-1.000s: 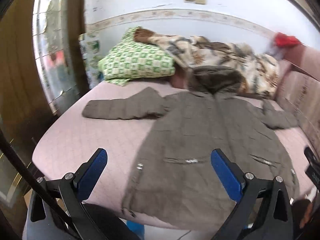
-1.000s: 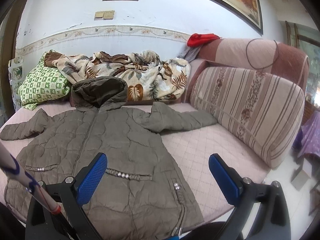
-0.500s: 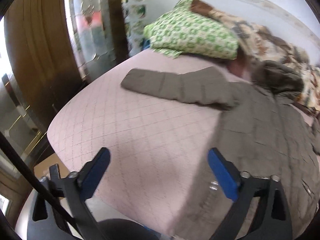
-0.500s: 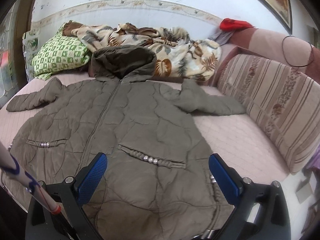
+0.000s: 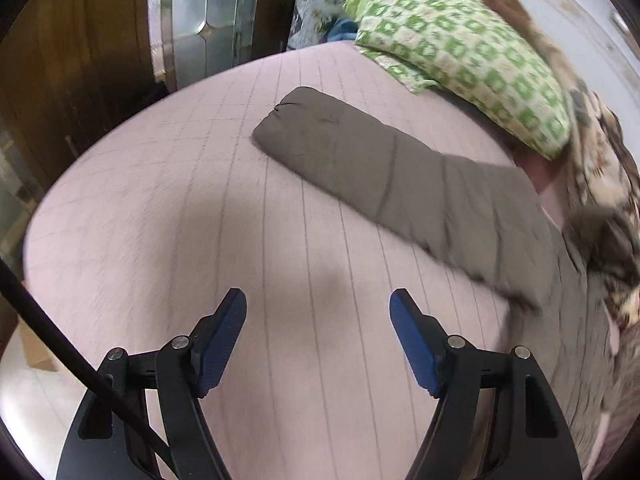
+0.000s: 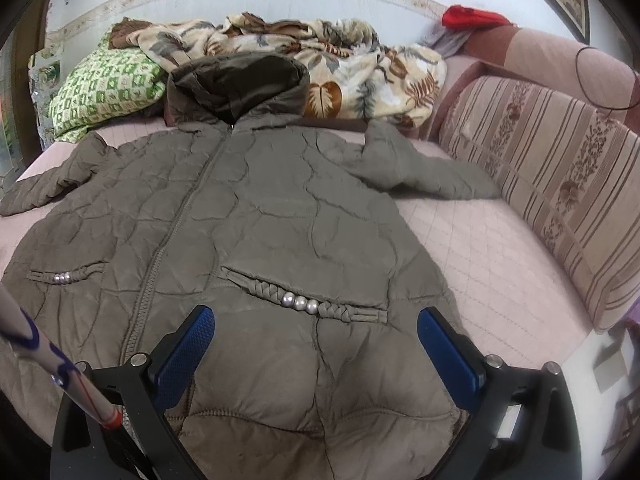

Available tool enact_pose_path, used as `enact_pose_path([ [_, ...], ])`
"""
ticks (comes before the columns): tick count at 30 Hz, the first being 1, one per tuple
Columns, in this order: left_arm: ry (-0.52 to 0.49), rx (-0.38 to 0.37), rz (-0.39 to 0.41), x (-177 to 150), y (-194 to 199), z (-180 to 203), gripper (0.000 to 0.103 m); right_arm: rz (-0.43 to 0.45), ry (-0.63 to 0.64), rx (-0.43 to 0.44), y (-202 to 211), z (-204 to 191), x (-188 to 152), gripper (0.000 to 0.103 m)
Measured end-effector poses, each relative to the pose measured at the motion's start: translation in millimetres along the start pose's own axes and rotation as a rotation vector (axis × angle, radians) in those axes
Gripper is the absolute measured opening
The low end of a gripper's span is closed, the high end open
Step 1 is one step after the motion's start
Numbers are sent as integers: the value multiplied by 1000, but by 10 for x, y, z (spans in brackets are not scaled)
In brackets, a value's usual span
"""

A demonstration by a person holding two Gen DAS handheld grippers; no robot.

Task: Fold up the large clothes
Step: 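Move the left tool to the sleeve nearest it and grasp the cuff, then lift the sleeve with the left tool and lay it across the jacket front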

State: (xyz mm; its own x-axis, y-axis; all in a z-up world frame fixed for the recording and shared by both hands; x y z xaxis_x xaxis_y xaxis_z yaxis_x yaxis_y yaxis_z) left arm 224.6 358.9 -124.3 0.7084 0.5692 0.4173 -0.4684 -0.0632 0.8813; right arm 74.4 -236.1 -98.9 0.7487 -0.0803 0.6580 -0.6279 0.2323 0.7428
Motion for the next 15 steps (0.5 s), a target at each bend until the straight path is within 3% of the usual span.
enact_pose_path([
  [8,166,-173,-85,643,-731,10,74,-36,21,-27,-266,-68,-17,103],
  [14,253,-195,-50,1037,-980,82,76,-58,19,-54,-433,-68,18,103],
  [15,261,-185,-55,1095,-1011,71,73,-62,21,-61,-456,-70,24,103],
])
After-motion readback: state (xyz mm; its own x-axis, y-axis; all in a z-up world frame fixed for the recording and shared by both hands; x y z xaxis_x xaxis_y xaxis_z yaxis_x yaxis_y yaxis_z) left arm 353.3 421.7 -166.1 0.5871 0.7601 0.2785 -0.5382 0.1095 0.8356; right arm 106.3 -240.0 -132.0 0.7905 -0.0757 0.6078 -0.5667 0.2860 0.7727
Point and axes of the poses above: each gripper's, at about its wrist camera, not at the fingertips, and y roughly against the way its jaws point, z to its right, x to its top, the point moved 10 cm from there along -y, roughly the way its jaws point, and after that the axes turned 5 degrees about -z, right-handed, at the moved point
